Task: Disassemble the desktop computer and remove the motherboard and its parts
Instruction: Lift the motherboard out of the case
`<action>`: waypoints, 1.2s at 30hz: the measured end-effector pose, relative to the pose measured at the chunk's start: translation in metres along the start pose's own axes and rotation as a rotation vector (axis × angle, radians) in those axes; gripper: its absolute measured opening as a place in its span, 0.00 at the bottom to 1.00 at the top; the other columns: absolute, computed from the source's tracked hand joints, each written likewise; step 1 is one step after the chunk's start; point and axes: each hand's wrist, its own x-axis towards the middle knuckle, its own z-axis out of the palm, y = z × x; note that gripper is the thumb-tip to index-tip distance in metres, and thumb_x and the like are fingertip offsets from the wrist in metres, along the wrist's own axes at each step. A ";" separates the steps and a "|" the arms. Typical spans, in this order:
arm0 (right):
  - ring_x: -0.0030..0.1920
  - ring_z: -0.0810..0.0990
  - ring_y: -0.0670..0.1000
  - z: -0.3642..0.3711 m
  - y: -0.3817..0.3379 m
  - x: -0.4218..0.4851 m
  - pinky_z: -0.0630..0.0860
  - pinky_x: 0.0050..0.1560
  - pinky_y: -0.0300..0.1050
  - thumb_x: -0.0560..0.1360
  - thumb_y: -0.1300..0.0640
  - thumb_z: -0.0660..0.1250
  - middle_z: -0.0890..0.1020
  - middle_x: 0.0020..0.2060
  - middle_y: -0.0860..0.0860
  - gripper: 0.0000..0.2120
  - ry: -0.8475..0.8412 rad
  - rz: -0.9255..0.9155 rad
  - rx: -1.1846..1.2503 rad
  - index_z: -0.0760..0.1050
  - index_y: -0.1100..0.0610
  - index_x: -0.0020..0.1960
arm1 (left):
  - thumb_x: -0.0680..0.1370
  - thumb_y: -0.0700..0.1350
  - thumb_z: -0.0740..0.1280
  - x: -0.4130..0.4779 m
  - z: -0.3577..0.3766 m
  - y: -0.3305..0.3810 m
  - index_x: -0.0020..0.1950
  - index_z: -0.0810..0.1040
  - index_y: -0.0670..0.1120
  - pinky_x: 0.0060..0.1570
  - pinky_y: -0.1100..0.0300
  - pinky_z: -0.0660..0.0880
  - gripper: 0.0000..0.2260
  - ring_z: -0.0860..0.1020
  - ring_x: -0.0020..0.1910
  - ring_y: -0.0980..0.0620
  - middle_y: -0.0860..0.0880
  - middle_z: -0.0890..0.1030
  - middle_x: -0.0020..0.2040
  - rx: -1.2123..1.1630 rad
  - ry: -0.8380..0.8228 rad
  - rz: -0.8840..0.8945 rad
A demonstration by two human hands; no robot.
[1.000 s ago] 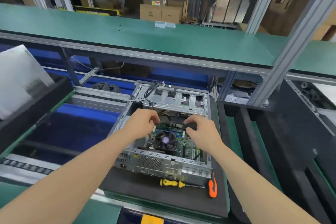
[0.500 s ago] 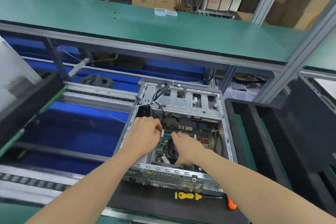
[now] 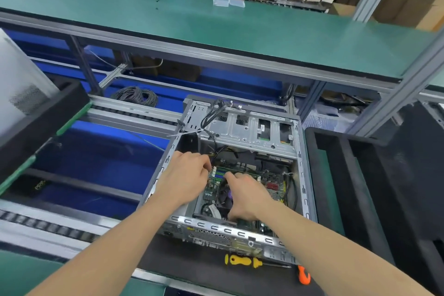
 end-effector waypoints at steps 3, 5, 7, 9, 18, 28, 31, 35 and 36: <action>0.52 0.74 0.57 0.002 -0.001 -0.001 0.75 0.42 0.50 0.58 0.43 0.82 0.75 0.50 0.51 0.42 -0.001 -0.001 0.009 0.65 0.53 0.64 | 0.80 0.44 0.59 -0.001 0.002 -0.002 0.50 0.82 0.54 0.63 0.50 0.68 0.12 0.78 0.50 0.54 0.57 0.83 0.48 0.009 0.002 0.002; 0.55 0.74 0.57 0.001 0.001 -0.001 0.75 0.45 0.50 0.59 0.44 0.82 0.75 0.52 0.52 0.42 0.045 -0.005 0.000 0.65 0.52 0.66 | 0.79 0.45 0.59 -0.001 0.001 -0.001 0.50 0.81 0.55 0.62 0.50 0.69 0.12 0.78 0.49 0.55 0.57 0.83 0.47 0.018 0.007 0.005; 0.60 0.73 0.57 -0.005 0.005 0.005 0.76 0.52 0.50 0.59 0.44 0.82 0.76 0.57 0.52 0.48 0.099 0.005 0.021 0.63 0.52 0.72 | 0.79 0.45 0.59 -0.001 0.001 -0.001 0.49 0.82 0.55 0.62 0.50 0.68 0.12 0.77 0.48 0.55 0.58 0.82 0.47 0.040 0.003 0.009; 0.63 0.73 0.58 -0.013 0.010 0.013 0.76 0.55 0.51 0.60 0.44 0.83 0.76 0.60 0.53 0.53 0.096 0.028 0.056 0.59 0.53 0.76 | 0.80 0.45 0.59 -0.001 0.001 0.000 0.50 0.82 0.55 0.62 0.51 0.68 0.12 0.77 0.49 0.55 0.58 0.82 0.47 0.043 0.003 0.013; 0.73 0.68 0.62 -0.013 0.022 0.038 0.75 0.68 0.55 0.61 0.46 0.84 0.64 0.76 0.59 0.60 0.074 0.076 0.148 0.53 0.53 0.83 | 0.79 0.46 0.56 0.001 0.002 -0.002 0.49 0.82 0.55 0.60 0.52 0.67 0.15 0.77 0.48 0.55 0.58 0.81 0.47 0.067 -0.030 0.016; 0.73 0.68 0.59 -0.010 0.017 0.031 0.66 0.73 0.57 0.64 0.40 0.81 0.68 0.73 0.55 0.57 0.160 -0.036 -0.095 0.55 0.57 0.82 | 0.80 0.43 0.59 0.004 -0.010 0.007 0.55 0.82 0.57 0.60 0.52 0.69 0.13 0.77 0.54 0.53 0.58 0.82 0.53 0.139 -0.145 0.025; 0.70 0.70 0.58 -0.012 0.009 0.021 0.67 0.73 0.54 0.64 0.39 0.81 0.69 0.70 0.55 0.54 0.229 -0.130 -0.150 0.59 0.60 0.79 | 0.80 0.38 0.61 0.022 -0.022 0.015 0.61 0.79 0.53 0.58 0.54 0.76 0.15 0.78 0.56 0.53 0.56 0.80 0.57 0.007 -0.196 0.075; 0.56 0.75 0.57 -0.018 0.001 0.003 0.75 0.58 0.52 0.69 0.43 0.78 0.76 0.55 0.55 0.30 0.358 -0.300 -0.246 0.75 0.60 0.62 | 0.83 0.35 0.60 0.057 -0.030 0.022 0.64 0.80 0.50 0.63 0.58 0.75 0.16 0.80 0.60 0.52 0.52 0.83 0.62 -0.056 -0.229 0.173; 0.53 0.76 0.56 -0.018 -0.002 0.000 0.77 0.54 0.52 0.71 0.48 0.77 0.79 0.51 0.53 0.21 0.355 -0.394 -0.271 0.79 0.58 0.58 | 0.83 0.34 0.60 0.064 -0.028 0.022 0.64 0.80 0.50 0.63 0.60 0.74 0.17 0.80 0.61 0.53 0.52 0.83 0.62 -0.061 -0.260 0.209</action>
